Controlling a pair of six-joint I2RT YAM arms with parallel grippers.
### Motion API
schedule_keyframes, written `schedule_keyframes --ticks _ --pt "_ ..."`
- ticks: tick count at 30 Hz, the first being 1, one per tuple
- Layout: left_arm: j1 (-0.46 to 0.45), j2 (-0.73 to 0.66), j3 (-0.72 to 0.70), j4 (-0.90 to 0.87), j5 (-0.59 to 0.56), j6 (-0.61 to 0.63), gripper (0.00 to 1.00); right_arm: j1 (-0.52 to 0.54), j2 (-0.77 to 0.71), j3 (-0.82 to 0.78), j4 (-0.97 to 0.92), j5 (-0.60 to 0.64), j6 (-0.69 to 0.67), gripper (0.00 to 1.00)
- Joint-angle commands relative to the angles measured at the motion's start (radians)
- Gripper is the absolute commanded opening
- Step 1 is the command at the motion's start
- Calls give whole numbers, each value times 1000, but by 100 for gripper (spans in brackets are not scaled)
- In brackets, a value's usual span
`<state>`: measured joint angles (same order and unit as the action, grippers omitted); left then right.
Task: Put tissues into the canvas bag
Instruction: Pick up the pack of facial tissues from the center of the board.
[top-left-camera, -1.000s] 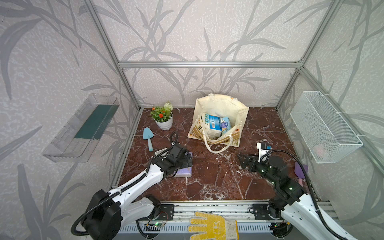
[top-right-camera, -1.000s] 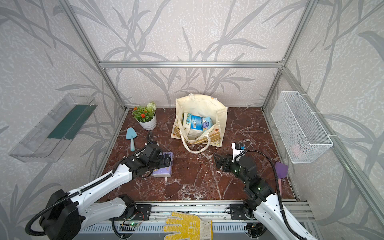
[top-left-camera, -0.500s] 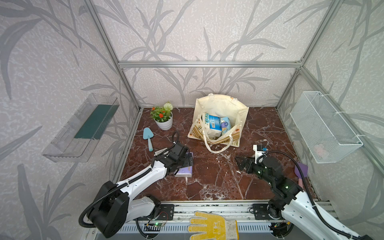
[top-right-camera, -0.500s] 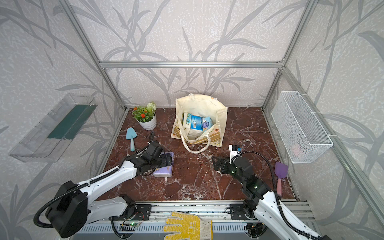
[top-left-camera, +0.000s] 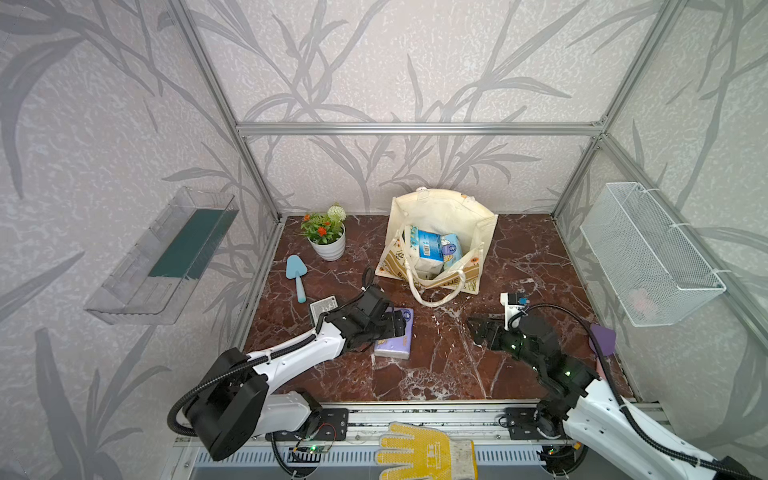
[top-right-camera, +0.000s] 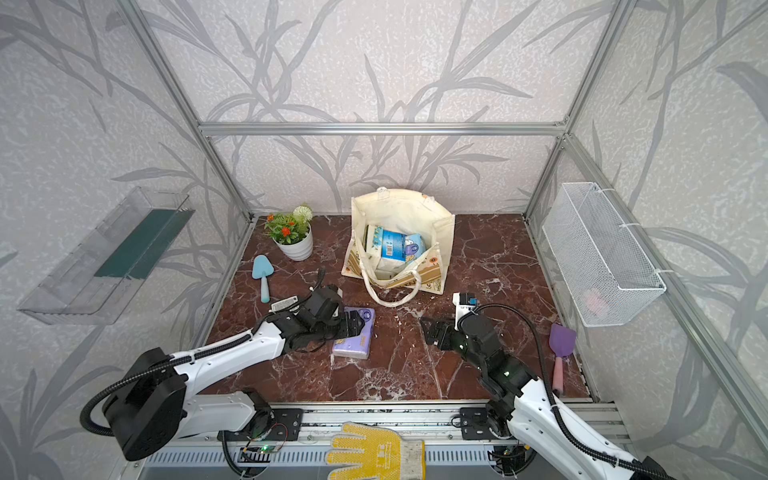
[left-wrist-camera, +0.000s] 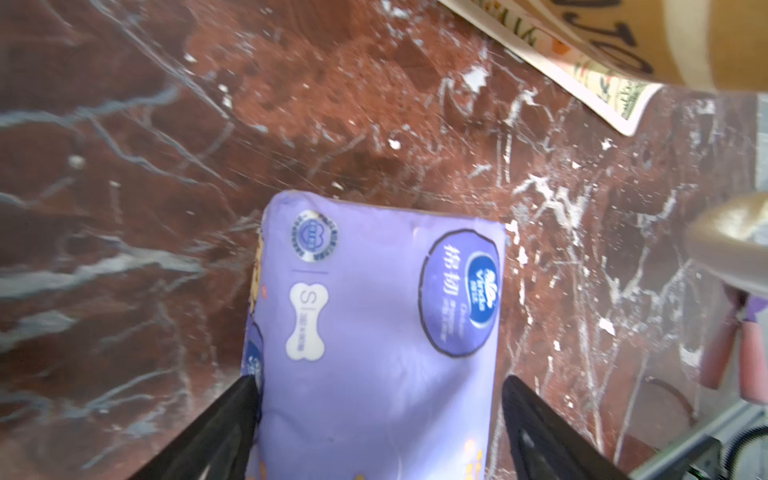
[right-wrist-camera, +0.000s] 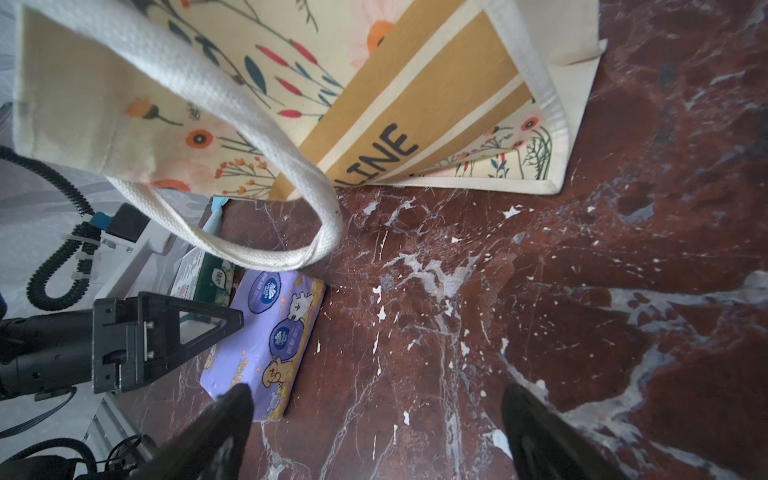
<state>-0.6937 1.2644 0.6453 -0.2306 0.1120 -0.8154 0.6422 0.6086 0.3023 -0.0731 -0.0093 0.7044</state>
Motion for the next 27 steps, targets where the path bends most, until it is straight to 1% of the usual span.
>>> schedule_keyframes --ticks 1,3,5,9,12,14,18,22,27 --pt "-5 -69 -26 4 -12 -69 91 50 16 -23 30 45 36 92" --pt "-1 -114 -23 -36 -44 -56 93 78 41 -38 67 57 61 91" --pt "11 -133 -22 -67 -44 -33 96 104 84 -42 110 60 79 90" --pt "88 -105 -43 -56 49 10 96 183 209 -3 167 92 83 87" --pt "115 -91 -49 -46 73 36 95 254 290 25 224 136 97 84" --pt "129 -86 -50 -41 89 52 95 282 342 30 275 146 121 84" --pt "169 -79 -88 25 141 60 95 326 461 42 371 140 165 83" --pt "177 -57 -102 56 156 81 96 367 554 82 427 144 171 82" --pt "197 -50 -149 139 202 81 96 375 664 131 494 110 186 81"
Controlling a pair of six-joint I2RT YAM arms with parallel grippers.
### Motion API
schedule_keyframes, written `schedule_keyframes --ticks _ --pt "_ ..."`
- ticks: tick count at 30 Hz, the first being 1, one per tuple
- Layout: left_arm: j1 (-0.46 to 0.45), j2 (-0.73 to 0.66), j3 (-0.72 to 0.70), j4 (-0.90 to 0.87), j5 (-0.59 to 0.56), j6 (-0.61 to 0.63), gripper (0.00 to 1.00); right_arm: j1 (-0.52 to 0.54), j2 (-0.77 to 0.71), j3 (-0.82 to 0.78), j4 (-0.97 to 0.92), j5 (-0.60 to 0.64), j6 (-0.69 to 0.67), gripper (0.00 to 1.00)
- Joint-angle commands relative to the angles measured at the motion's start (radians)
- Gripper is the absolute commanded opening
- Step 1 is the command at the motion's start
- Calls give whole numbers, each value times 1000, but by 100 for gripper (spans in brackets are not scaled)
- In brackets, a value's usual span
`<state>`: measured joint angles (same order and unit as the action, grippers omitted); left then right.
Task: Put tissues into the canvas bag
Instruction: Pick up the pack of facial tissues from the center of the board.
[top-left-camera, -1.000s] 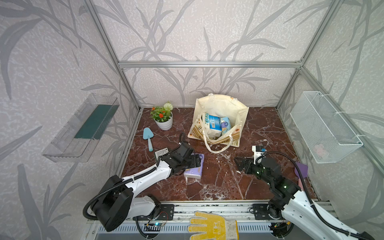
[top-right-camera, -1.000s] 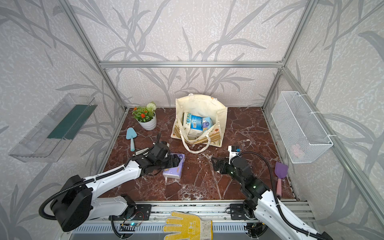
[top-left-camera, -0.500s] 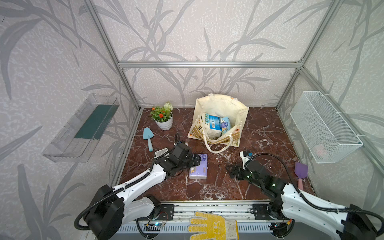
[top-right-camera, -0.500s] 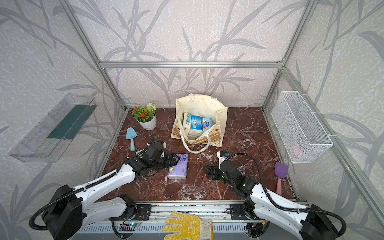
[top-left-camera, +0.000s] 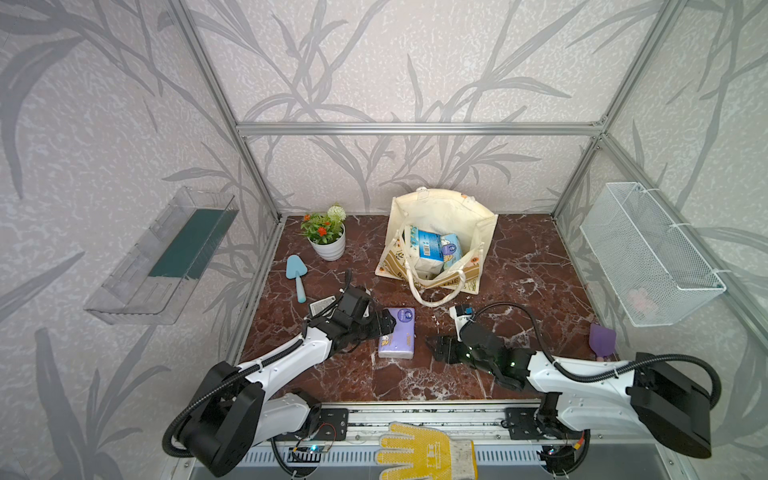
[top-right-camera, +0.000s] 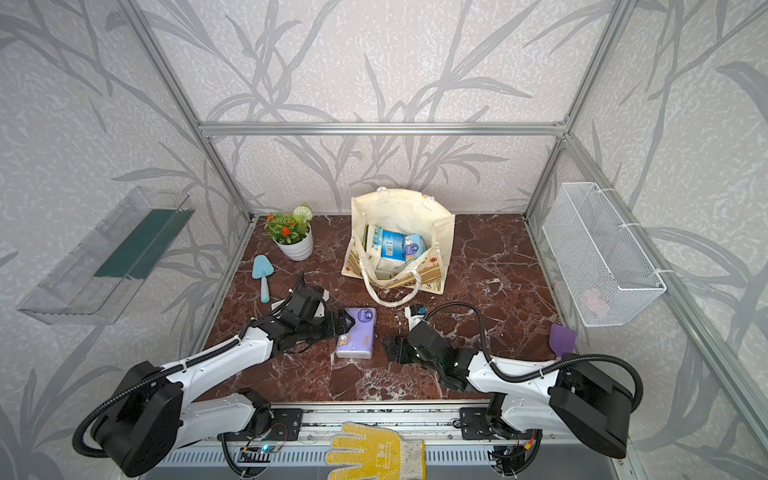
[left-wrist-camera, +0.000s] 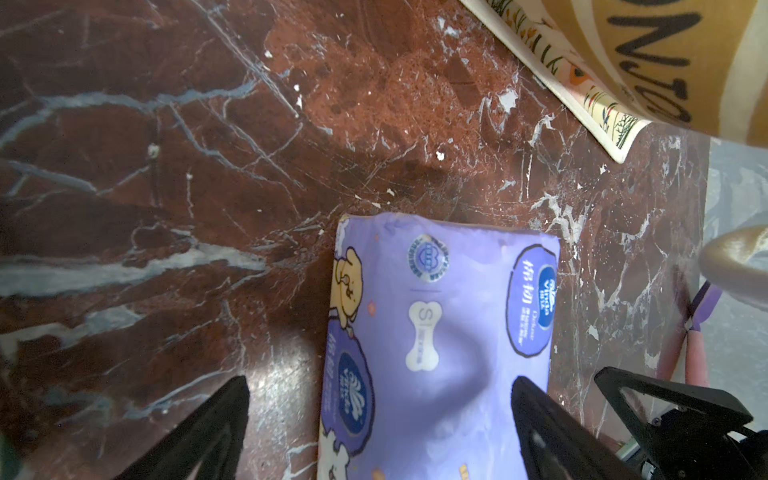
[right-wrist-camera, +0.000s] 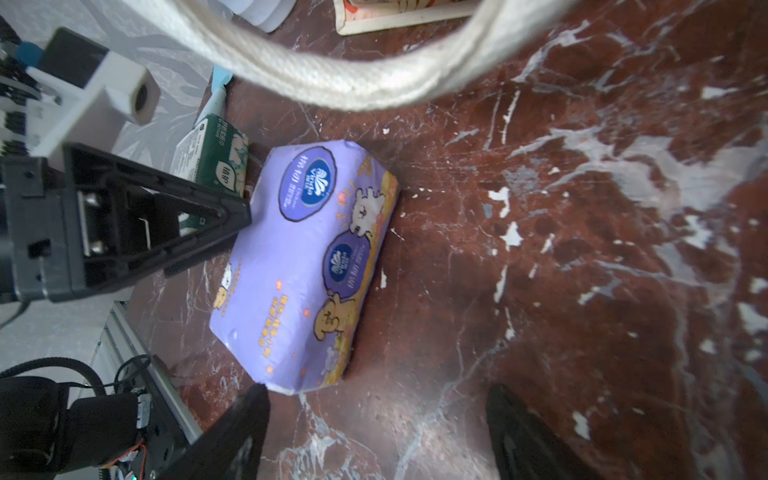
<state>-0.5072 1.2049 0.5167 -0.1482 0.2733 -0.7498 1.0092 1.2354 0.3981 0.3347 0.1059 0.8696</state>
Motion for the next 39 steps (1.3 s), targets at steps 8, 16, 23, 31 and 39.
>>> schedule_keyframes --ticks 8,16,23,31,39 --pt "44 59 -58 144 127 33 93 9 172 105 141 -52 47 76" --pt "53 108 -107 242 199 23 90 39 296 127 221 -67 110 68" --pt "53 99 -124 282 249 3 87 39 344 92 293 -46 158 60" --pt "54 37 -172 358 285 -69 84 32 333 78 229 -18 167 58" --pt "52 16 -222 463 306 -141 84 23 363 49 245 -22 203 56"
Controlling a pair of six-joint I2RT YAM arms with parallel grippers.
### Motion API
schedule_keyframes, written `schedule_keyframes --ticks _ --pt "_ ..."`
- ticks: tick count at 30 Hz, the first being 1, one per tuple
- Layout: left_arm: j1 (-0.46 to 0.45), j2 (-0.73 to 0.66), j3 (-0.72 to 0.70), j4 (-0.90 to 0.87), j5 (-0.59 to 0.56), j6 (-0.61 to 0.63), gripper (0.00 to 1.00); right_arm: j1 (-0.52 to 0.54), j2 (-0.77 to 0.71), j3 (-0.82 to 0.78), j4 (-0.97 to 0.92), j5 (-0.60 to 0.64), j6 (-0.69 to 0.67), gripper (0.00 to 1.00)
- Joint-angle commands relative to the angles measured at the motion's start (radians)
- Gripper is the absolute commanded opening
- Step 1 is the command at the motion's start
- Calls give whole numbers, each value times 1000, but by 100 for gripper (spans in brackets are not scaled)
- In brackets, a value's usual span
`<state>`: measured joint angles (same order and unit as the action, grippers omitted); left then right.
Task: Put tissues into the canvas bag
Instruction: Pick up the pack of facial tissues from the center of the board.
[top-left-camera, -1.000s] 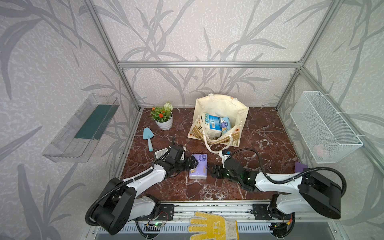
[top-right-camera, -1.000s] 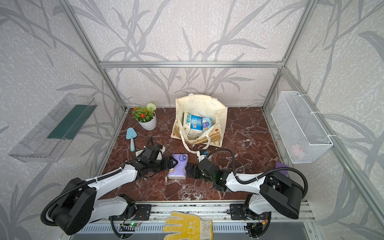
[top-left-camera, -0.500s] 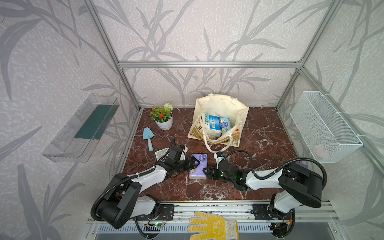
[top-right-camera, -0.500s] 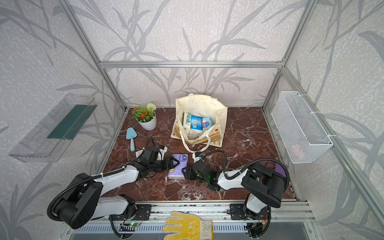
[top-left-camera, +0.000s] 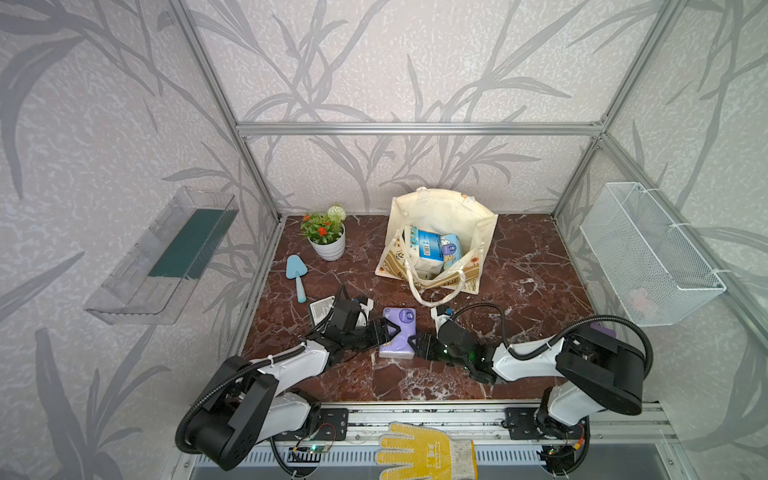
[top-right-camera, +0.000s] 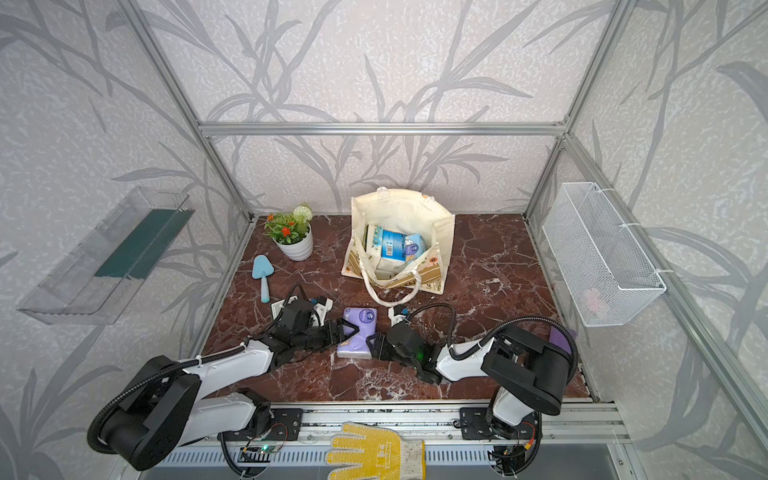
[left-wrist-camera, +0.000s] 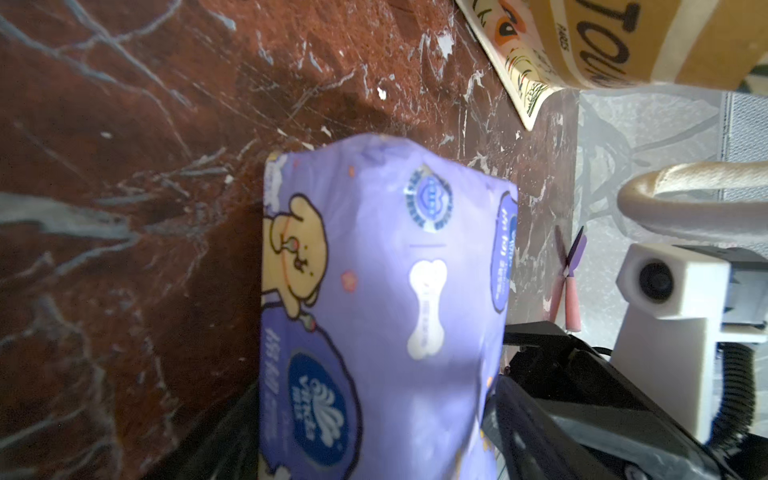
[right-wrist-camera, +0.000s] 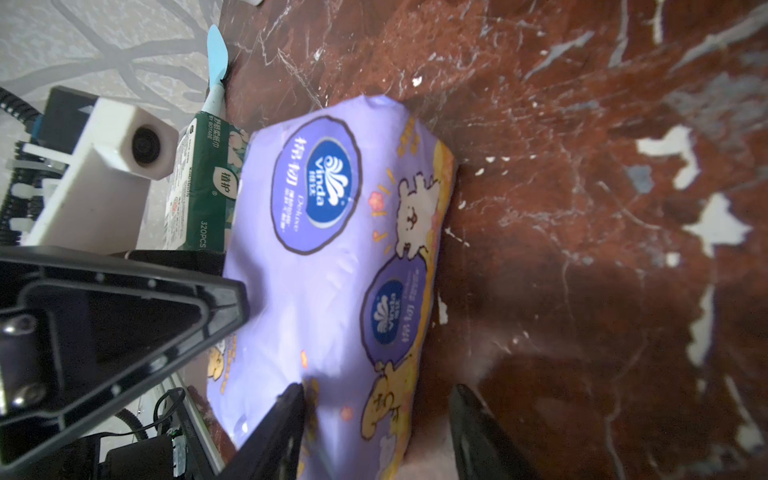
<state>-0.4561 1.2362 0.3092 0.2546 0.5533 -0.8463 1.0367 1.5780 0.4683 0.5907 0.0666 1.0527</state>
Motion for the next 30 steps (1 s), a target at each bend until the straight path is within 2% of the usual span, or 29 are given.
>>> schedule_keyframes --ticks 1,18,29,30 --pt "0 -11 -12 60 29 -40 84 -4 23 -22 -10 18 22 55" --pt "-20 55 16 176 65 -72 79 -54 -10 -57 -28 12 24 54" --pt "-32 31 29 166 45 -90 67 -56 -35 -59 -30 17 6 55" --pt "-33 28 32 163 46 -91 63 -56 -36 -57 -32 12 1 55"
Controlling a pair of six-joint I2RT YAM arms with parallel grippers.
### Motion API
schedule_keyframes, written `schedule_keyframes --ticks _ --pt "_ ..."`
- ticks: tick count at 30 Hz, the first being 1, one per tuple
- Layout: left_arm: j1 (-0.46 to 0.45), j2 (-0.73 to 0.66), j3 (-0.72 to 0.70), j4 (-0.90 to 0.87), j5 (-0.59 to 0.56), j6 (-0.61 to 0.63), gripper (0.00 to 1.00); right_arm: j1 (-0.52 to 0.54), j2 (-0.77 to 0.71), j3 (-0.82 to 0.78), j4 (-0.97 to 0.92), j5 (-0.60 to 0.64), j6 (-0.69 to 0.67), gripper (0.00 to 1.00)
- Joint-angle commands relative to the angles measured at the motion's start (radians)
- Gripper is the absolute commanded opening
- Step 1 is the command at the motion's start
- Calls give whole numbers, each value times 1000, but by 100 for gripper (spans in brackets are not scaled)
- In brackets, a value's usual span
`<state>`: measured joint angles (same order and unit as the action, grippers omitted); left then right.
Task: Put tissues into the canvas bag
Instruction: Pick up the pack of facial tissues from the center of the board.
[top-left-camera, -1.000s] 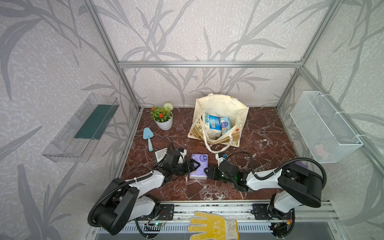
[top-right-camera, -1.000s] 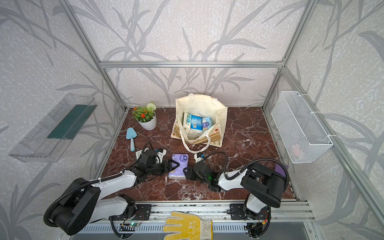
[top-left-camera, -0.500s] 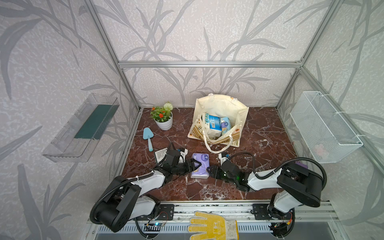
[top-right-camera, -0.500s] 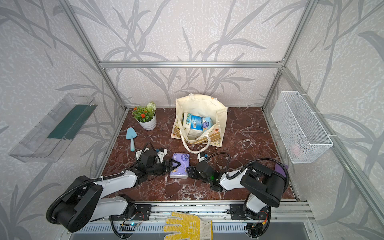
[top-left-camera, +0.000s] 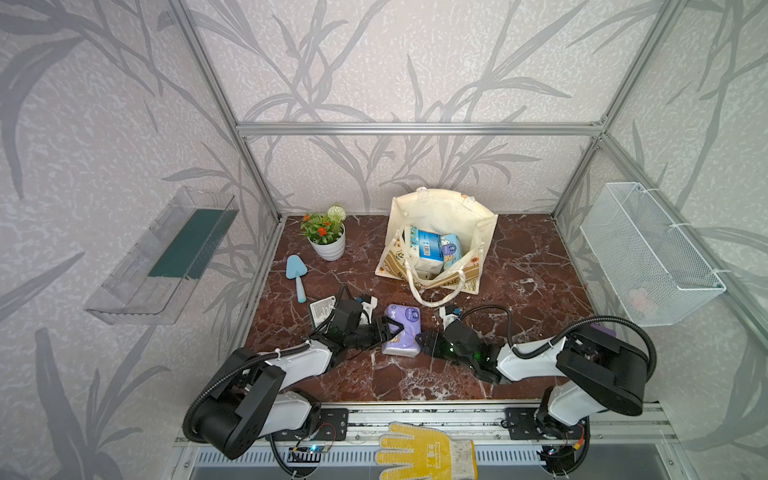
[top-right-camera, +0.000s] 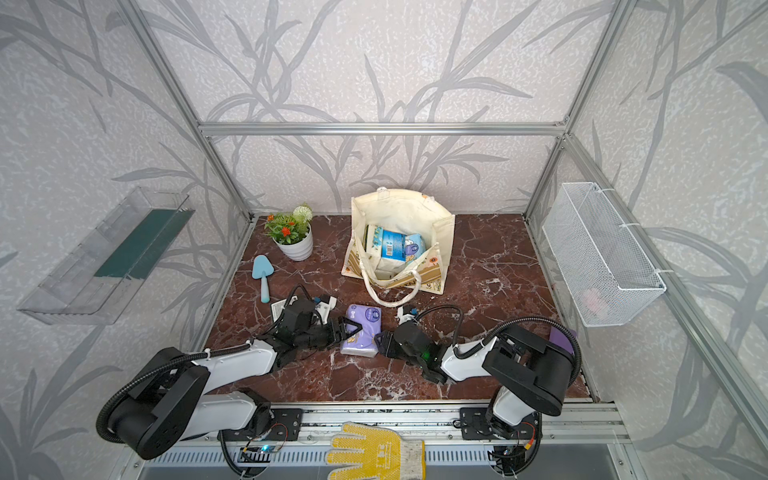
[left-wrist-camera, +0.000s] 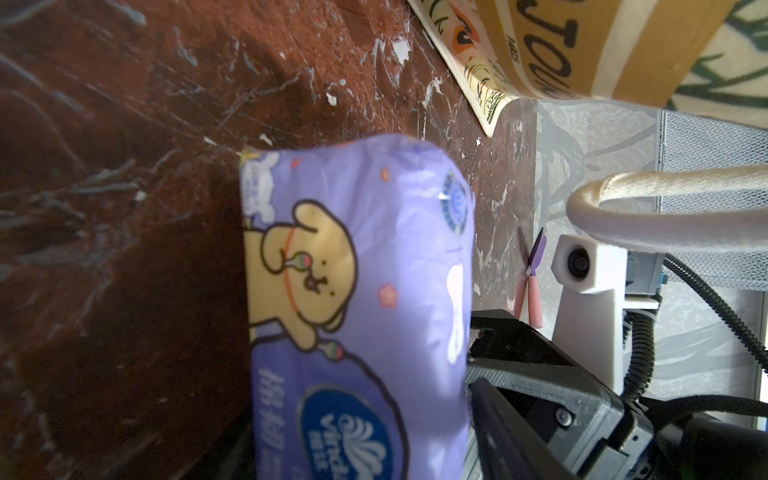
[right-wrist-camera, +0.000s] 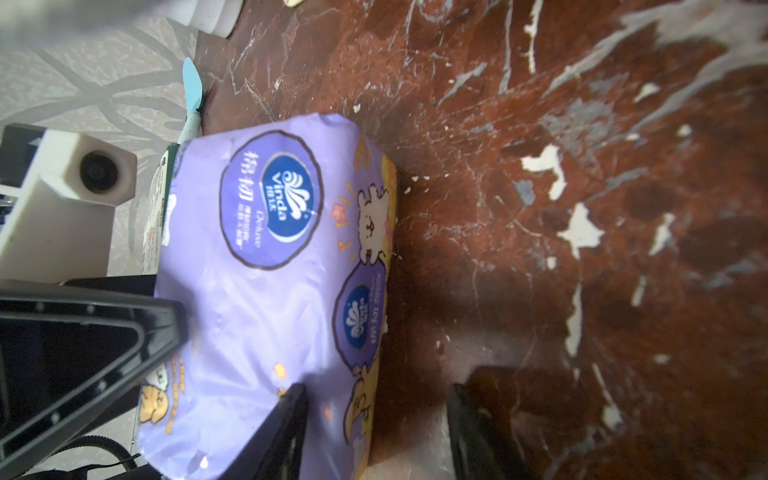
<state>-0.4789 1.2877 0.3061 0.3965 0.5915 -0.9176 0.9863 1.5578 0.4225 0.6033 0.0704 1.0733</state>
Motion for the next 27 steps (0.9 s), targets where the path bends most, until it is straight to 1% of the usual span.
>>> schedule_keyframes --ticks 1,5,9,11,14,17,19,22,27 --pt "-13 -25 41 20 8 -21 60 -6 -18 -9 -45 6 -23 55" --pt "-24 -16 64 2 5 -15 54 -12 -21 2 -44 -8 -36 57" --pt "-29 2 78 4 3 -23 45 -16 -38 8 -61 -12 -46 59" --pt "-30 -4 82 -6 -2 -22 41 -22 -57 8 -79 -10 -58 63" --pt "-29 -24 89 -43 -15 -14 36 -28 -104 19 -132 -3 -95 74" --pt "-30 -50 107 -114 -40 6 34 -32 -161 52 -237 12 -149 84" --pt "-28 -70 111 -143 -60 14 32 -36 -196 75 -291 20 -191 88" --pt "-29 -93 122 -196 -85 22 32 -42 -242 101 -345 25 -240 92" --pt "-26 -118 177 -315 -119 59 29 -45 -284 147 -410 9 -334 93"
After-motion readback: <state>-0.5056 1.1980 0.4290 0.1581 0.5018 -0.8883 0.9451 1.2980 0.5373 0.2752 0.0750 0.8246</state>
